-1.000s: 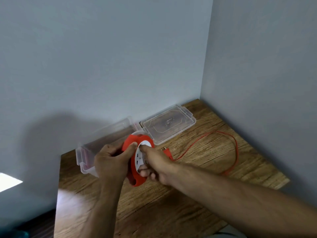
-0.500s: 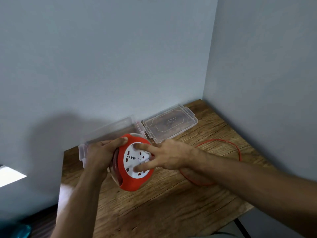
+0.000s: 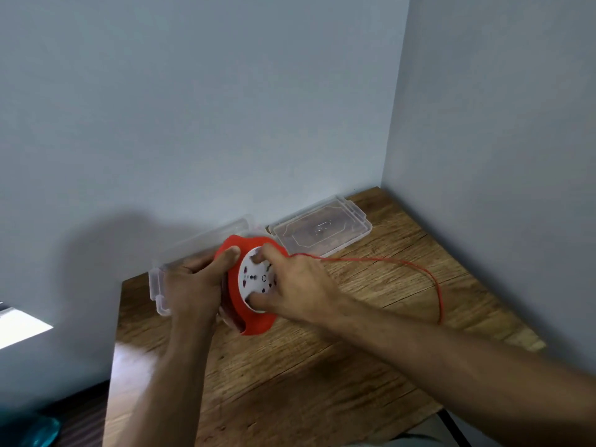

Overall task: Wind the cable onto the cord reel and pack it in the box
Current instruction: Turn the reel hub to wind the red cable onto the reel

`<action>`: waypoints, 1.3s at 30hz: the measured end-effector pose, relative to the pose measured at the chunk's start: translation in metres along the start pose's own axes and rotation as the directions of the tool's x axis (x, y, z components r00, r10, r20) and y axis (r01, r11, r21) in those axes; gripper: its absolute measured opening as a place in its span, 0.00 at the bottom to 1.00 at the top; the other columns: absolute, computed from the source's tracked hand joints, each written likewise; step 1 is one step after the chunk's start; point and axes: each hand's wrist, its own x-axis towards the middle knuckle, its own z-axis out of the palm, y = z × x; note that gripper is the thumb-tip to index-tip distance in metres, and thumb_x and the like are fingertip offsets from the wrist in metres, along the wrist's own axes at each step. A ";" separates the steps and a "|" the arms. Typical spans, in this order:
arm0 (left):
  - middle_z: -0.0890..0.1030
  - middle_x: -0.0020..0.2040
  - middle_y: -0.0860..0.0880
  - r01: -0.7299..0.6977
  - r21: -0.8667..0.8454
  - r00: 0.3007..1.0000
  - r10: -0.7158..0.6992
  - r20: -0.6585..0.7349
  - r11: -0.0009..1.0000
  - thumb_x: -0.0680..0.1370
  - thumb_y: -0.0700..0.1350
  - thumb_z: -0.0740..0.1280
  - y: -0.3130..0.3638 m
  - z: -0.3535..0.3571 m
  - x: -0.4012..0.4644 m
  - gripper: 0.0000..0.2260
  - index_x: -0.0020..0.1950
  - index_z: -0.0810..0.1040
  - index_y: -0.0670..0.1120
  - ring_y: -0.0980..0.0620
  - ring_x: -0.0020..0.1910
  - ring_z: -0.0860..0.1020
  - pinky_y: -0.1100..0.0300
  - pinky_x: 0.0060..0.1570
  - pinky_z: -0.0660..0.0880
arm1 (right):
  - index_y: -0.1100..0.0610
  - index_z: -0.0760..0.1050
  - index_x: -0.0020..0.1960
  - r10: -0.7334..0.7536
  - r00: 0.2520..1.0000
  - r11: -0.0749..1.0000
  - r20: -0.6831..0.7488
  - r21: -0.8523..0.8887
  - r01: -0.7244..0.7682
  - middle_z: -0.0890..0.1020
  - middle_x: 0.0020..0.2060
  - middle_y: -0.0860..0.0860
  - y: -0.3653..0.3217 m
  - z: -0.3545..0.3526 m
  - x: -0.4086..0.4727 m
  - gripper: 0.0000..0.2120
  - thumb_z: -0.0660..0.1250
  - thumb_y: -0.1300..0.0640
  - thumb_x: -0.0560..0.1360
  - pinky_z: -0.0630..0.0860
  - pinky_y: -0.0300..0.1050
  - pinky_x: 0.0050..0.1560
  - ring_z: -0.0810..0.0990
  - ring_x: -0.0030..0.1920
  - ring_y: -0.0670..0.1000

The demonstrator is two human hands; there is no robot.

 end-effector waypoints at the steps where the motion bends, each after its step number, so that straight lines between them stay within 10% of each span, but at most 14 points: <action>1: 0.86 0.34 0.65 -0.044 0.021 0.999 0.044 -0.005 0.999 0.72 0.46 0.78 0.000 0.001 -0.002 0.08 0.39 0.84 0.59 0.63 0.34 0.86 0.71 0.29 0.78 | 0.42 0.64 0.62 0.176 0.984 0.969 0.005 0.174 -0.175 0.83 0.47 0.51 -0.007 0.005 -0.002 0.31 0.72 0.37 0.64 0.77 0.40 0.31 0.84 0.41 0.54; 6: 0.88 0.45 0.50 -0.210 0.214 0.977 0.214 0.003 0.954 0.70 0.53 0.78 -0.014 0.002 -0.011 0.12 0.52 0.87 0.53 0.49 0.45 0.86 0.52 0.43 0.84 | 0.58 0.74 0.55 0.529 0.644 0.146 0.552 0.689 -0.710 0.84 0.30 0.54 -0.025 0.014 -0.001 0.26 0.67 0.36 0.71 0.68 0.37 0.20 0.79 0.23 0.48; 8: 0.87 0.47 0.44 -0.187 0.212 0.980 0.197 -0.026 0.959 0.70 0.52 0.78 -0.019 0.003 -0.012 0.14 0.54 0.87 0.49 0.45 0.46 0.86 0.48 0.45 0.84 | 0.58 0.75 0.56 0.466 0.602 0.070 0.649 0.651 -0.756 0.85 0.32 0.55 -0.021 0.009 -0.002 0.25 0.65 0.36 0.75 0.72 0.37 0.21 0.81 0.25 0.48; 12: 0.89 0.47 0.48 0.026 0.067 0.995 -0.019 -0.096 0.997 0.70 0.51 0.79 -0.023 -0.002 -0.009 0.12 0.51 0.87 0.49 0.47 0.45 0.88 0.51 0.44 0.85 | 0.54 0.76 0.57 0.403 0.673 0.456 0.620 0.502 -0.735 0.87 0.37 0.53 -0.003 -0.008 -0.007 0.22 0.66 0.37 0.76 0.75 0.38 0.24 0.84 0.29 0.50; 16: 0.89 0.40 0.50 0.187 -0.050 0.980 -0.190 -0.061 0.981 0.70 0.46 0.80 -0.023 -0.010 -0.001 0.07 0.46 0.88 0.48 0.44 0.40 0.88 0.58 0.35 0.83 | 0.47 0.75 0.60 0.107 0.983 0.993 0.146 -0.068 -0.098 0.85 0.49 0.47 0.020 -0.021 -0.014 0.15 0.70 0.44 0.75 0.82 0.44 0.41 0.84 0.45 0.48; 23: 0.90 0.39 0.46 0.234 -0.010 0.972 -0.233 0.024 0.972 0.69 0.47 0.81 -0.024 -0.006 0.008 0.06 0.39 0.89 0.45 0.42 0.39 0.88 0.51 0.39 0.84 | 0.44 0.72 0.69 -0.635 0.727 0.668 0.260 -0.287 0.686 0.71 0.70 0.60 0.034 -0.021 -0.008 0.22 0.69 0.56 0.77 0.63 0.59 0.70 0.60 0.75 0.63; 31: 0.90 0.39 0.47 0.211 0.050 0.970 -0.215 0.116 0.976 0.68 0.49 0.80 -0.021 -0.007 0.005 0.06 0.41 0.89 0.49 0.46 0.38 0.89 0.54 0.36 0.84 | 0.42 0.69 0.70 -0.813 0.506 0.335 0.289 -0.479 0.811 0.79 0.58 0.58 0.041 -0.016 0.007 0.22 0.69 0.52 0.79 0.67 0.50 0.55 0.73 0.60 0.57; 35: 0.89 0.37 0.56 0.138 0.060 0.984 -0.144 0.109 0.989 0.65 0.55 0.79 -0.014 -0.005 -0.002 0.06 0.38 0.87 0.56 0.54 0.36 0.88 0.63 0.30 0.81 | 0.45 0.70 0.70 -0.708 0.673 0.522 0.212 -0.484 0.702 0.83 0.49 0.56 0.037 -0.008 -0.004 0.23 0.68 0.43 0.77 0.66 0.51 0.49 0.78 0.48 0.55; 39: 0.89 0.36 0.56 0.023 0.060 0.997 -0.026 0.066 0.998 0.69 0.50 0.80 -0.010 -0.001 -0.007 0.06 0.34 0.87 0.61 0.54 0.35 0.88 0.60 0.32 0.84 | 0.48 0.65 0.65 -0.276 0.961 0.931 0.013 -0.244 0.271 0.86 0.41 0.50 0.014 0.005 -0.018 0.29 0.65 0.34 0.71 0.64 0.52 0.51 0.84 0.42 0.55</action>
